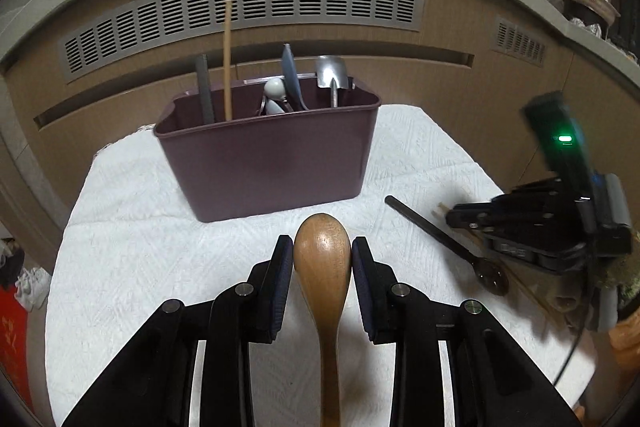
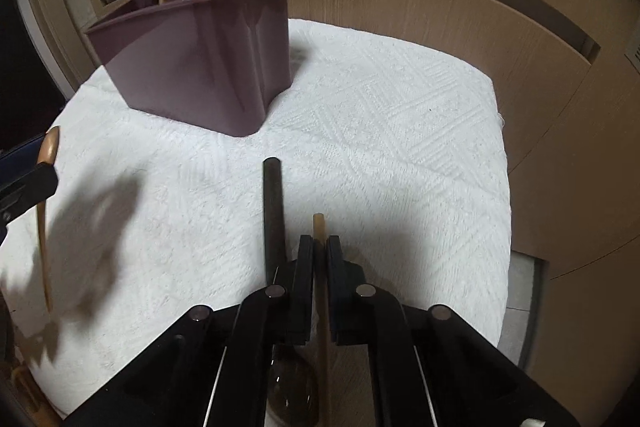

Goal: Organize utensils
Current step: 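Carry the wooden spoon with the left gripper while the right gripper carries the chopstick over the caddy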

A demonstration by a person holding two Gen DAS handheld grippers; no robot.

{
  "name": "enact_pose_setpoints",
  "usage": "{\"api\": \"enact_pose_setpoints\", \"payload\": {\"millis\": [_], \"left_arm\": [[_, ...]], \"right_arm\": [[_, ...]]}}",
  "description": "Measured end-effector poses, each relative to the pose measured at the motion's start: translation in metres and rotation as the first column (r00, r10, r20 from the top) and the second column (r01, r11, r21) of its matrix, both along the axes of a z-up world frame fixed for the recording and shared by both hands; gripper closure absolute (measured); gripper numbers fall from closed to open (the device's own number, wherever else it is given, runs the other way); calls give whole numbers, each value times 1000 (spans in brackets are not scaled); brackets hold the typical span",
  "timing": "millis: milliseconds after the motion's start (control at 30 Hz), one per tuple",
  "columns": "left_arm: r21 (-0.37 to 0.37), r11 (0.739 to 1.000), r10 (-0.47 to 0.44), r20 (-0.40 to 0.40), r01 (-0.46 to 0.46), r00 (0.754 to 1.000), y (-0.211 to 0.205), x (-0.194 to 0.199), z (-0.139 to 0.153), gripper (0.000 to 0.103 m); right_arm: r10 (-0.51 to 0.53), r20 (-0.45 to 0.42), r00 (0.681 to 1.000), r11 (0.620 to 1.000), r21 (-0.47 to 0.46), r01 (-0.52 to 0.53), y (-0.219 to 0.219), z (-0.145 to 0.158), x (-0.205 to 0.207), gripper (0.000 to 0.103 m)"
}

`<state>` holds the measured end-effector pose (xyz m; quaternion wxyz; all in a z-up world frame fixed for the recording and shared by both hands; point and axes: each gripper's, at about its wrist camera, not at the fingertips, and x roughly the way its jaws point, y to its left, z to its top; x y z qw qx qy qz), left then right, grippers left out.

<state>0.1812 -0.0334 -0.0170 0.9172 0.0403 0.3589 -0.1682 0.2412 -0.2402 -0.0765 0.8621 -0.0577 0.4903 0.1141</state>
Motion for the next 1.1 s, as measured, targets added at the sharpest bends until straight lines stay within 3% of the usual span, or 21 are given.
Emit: {"api": "enact_pose_setpoints", "payload": {"millis": [167,333,433,533,700,733,800,867,967,1100], "left_arm": [[-68,997,34,32,-32,999,10,2,8,72],[-147,988,65,151,-42,986,30,3,62,72],[-199,980,71,242,-22,968,40,9,107,72],[-208,978,82,357,-6,930,45,17,153,72],[-228,974,103,447,2,888,52,43,188,72],[-230,973,108,456,0,883,54,50,189,72],[-215,977,114,478,-9,871,55,61,188,72],[-202,979,117,485,-19,866,57,75,180,72],[-206,978,113,445,-21,888,62,107,157,72],[-238,971,123,362,-36,924,71,140,120,72]], "right_arm": [[-7,114,993,998,63,0,-1,49,-36,97],[3,296,955,992,118,-40,6,122,-60,97],[5,404,915,985,153,-73,13,168,-63,97],[4,511,860,982,161,-101,24,215,-58,97],[-27,670,742,972,189,-136,41,272,-31,97],[-35,700,713,969,198,-147,44,277,-25,97],[-39,726,686,963,209,-167,49,281,-13,97],[-38,735,677,957,221,-187,55,279,4,97],[-45,744,667,951,237,-200,61,262,36,97],[-61,727,684,947,259,-191,65,231,67,97]]}}
